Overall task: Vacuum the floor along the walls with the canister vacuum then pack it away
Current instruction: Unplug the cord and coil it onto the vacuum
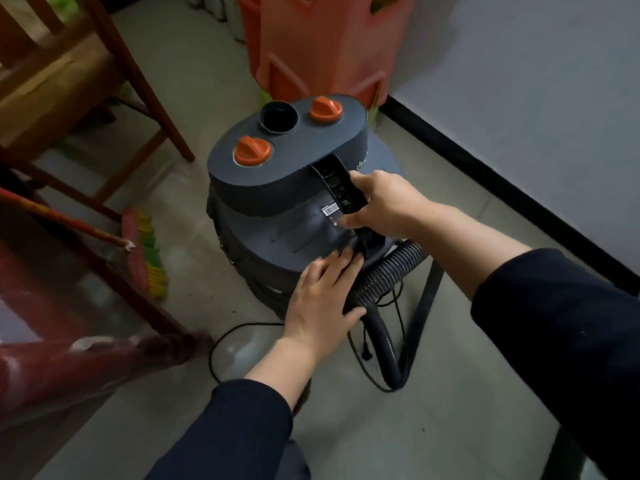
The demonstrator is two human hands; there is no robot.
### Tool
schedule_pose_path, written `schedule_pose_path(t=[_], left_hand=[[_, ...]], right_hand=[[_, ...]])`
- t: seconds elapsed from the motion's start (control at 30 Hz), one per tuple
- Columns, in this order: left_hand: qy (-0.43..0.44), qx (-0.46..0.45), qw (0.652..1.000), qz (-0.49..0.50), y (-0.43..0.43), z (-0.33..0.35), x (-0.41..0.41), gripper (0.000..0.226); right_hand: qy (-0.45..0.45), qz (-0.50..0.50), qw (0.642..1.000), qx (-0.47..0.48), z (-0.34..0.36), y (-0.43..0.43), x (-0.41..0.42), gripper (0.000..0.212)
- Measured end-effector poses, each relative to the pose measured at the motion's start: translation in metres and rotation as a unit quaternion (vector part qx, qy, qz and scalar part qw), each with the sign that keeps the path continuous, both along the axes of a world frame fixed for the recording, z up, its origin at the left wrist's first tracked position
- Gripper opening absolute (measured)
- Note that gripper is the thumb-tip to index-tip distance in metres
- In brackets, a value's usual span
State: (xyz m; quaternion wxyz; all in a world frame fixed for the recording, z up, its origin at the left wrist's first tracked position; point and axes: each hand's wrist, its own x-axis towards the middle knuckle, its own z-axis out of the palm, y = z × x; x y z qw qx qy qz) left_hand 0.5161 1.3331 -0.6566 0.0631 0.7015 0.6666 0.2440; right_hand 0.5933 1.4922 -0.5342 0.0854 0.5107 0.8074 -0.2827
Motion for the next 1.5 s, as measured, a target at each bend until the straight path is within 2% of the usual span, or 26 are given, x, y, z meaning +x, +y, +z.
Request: schedule_pose_path(t=[0.13,0.27,0.37,0.53,0.73,0.97,1.17,1.27,1.4,1.5], left_hand=[[0.004,-0.017,1.0,0.006,0.041,0.006,-0.006,0.088],[-0.008,-0.033,0.999,0.03,0.072,0.011,-0.01,0.087],[-0.004,-0.034,0.998,0.044,0.088,0.01,-0.02,0.09],[-0.023,-0.022,0.997,0.067,0.101,0.004,-0.052,0.092],[-0.051,-0.096,0.989,0.103,0.11,0.019,-0.101,0.09],[-0.073,-0.136,0.981,0.116,0.138,0.031,-0.134,0.081],[-0.057,-0.121,0.982,0.13,0.162,0.021,-0.14,0.086],[-0.043,-0.108,0.983,0.144,0.17,0.017,-0.138,0.088],[-0.036,-0.115,0.981,0.15,0.17,0.019,-0.136,0.089],[-0.04,-0.116,0.981,0.151,0.169,0.018,-0.137,0.087]], right_hand=[[-0.036,0.047,0.998,0.009,0.008,0.042,-0.017,0.06],[-0.025,0.067,0.997,-0.007,0.01,0.078,-0.03,0.08],[-0.011,0.09,0.996,-0.02,0.008,0.104,-0.042,0.086],[0.042,0.133,0.99,-0.016,-0.003,0.124,-0.073,0.072],[0.092,0.129,0.985,-0.066,-0.009,0.14,-0.121,0.084],[0.036,0.151,0.986,-0.066,0.007,0.161,-0.168,0.078],[0.014,0.142,0.989,-0.039,0.008,0.176,-0.184,0.067],[0.023,0.133,0.99,-0.028,0.005,0.18,-0.183,0.058],[0.026,0.115,0.993,-0.017,0.003,0.174,-0.179,0.056],[0.072,0.081,0.993,-0.038,0.006,0.164,-0.169,0.045]])
